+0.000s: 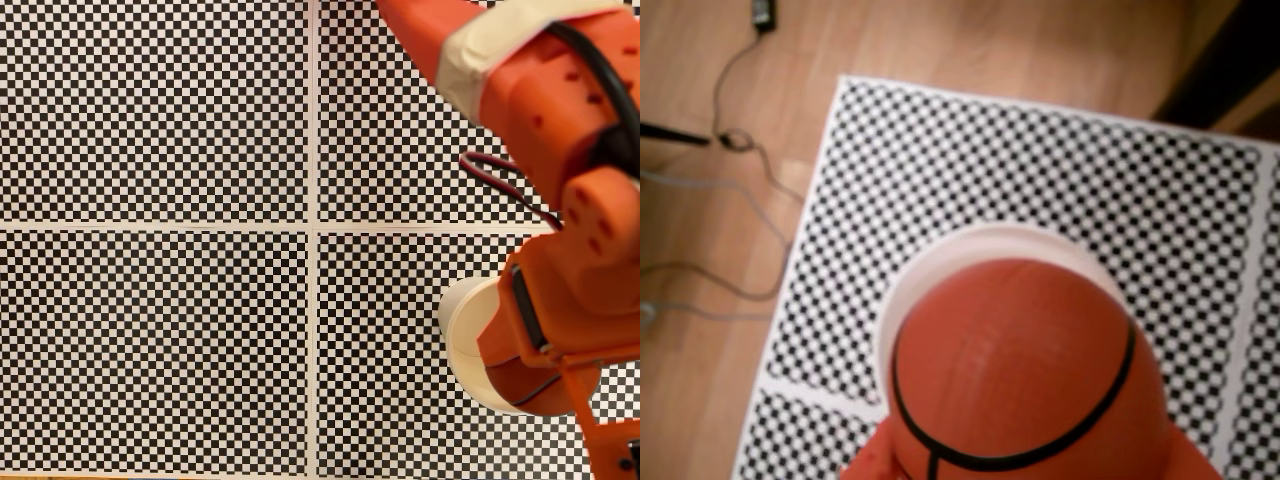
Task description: Grasp basketball and place into cup.
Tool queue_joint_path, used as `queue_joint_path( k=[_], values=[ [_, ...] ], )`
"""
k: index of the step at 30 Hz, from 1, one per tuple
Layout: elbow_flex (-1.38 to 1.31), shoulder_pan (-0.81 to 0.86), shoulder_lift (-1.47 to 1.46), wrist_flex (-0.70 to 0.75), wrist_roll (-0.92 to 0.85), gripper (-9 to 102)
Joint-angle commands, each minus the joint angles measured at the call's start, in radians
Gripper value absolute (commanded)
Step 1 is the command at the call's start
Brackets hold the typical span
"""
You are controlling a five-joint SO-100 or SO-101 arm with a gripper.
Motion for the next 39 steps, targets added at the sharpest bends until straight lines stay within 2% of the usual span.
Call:
queue_joint_path(
  k=[1,3,11,25,28,39],
  values=[
    [-0.049,0.008,0.005,0.003,-0.006,30],
    [-0.067,0.008,-0.011,0.003,-0.006,34],
    [-0.107,0.006,-0.037,0.003,-0.005,38],
    [-0.118,-0.003,-0.040,0.008,0.006,36],
    [-0.160,-0.002,-0.035,0.060,0.000,33],
    [0.466,0.020,0.565,0.060,-0.035,29]
  ],
)
